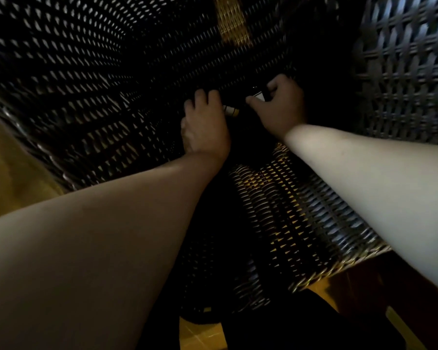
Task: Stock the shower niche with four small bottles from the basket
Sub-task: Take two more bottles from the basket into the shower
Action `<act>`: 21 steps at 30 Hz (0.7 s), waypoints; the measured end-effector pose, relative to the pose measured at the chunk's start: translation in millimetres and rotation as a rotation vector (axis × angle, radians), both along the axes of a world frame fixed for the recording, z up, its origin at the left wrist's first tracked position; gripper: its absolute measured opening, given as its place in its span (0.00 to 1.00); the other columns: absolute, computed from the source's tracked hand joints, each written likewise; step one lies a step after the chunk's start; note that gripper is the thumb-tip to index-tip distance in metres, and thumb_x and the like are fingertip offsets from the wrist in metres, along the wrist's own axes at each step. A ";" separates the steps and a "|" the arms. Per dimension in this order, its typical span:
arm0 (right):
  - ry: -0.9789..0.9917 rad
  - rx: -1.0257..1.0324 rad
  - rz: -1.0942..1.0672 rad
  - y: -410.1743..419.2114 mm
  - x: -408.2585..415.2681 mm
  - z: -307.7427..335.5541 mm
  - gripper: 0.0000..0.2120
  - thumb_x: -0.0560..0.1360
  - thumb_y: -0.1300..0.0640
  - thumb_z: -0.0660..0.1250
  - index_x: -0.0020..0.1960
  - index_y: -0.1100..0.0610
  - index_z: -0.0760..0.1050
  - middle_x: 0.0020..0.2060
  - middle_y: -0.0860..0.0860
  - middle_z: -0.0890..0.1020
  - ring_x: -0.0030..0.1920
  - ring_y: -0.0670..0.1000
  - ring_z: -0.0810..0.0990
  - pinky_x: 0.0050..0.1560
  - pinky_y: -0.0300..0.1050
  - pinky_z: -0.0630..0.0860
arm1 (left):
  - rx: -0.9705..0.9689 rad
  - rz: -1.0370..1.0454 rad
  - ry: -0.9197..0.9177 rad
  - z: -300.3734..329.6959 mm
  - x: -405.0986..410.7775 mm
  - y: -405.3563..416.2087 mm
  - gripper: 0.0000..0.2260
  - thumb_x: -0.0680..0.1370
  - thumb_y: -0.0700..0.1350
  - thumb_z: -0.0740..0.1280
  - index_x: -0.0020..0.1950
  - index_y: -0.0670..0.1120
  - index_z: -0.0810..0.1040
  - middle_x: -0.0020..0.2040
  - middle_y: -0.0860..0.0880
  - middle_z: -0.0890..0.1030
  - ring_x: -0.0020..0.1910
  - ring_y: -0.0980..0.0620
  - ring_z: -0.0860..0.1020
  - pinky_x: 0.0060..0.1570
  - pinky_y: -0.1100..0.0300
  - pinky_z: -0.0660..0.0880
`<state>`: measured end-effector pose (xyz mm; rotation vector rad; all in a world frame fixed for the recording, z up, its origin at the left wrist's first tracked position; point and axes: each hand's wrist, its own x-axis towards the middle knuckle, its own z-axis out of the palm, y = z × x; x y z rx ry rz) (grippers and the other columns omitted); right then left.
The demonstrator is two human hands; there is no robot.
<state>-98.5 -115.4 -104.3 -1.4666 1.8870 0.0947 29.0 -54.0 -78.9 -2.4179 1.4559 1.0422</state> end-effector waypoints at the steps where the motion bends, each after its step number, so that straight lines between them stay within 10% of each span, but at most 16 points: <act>1: -0.008 0.009 -0.054 2.7 -1.1 -0.6 0.19 0.69 0.49 0.75 0.53 0.58 0.76 0.51 0.54 0.82 0.52 0.54 0.81 0.50 0.45 0.76 | -0.049 -0.070 -0.005 0.0 -2.2 0.1 0.21 0.78 0.42 0.65 0.70 0.44 0.68 0.70 0.43 0.70 0.68 0.40 0.69 0.60 0.46 0.74; 12: -0.089 0.079 -0.205 25.2 -6.9 1.5 0.19 0.69 0.51 0.75 0.55 0.56 0.74 0.46 0.51 0.81 0.47 0.51 0.80 0.46 0.41 0.73 | -0.126 -0.302 0.115 -2.7 -5.5 -21.6 0.18 0.78 0.43 0.64 0.68 0.46 0.68 0.67 0.42 0.71 0.62 0.40 0.74 0.50 0.45 0.76; 21: -0.101 0.048 -0.329 35.8 -9.4 -2.7 0.16 0.71 0.51 0.73 0.54 0.57 0.74 0.44 0.49 0.79 0.45 0.49 0.79 0.46 0.39 0.73 | 0.183 0.052 0.067 4.3 6.9 -12.2 0.21 0.79 0.57 0.64 0.66 0.45 0.69 0.56 0.39 0.81 0.56 0.36 0.80 0.47 0.47 0.75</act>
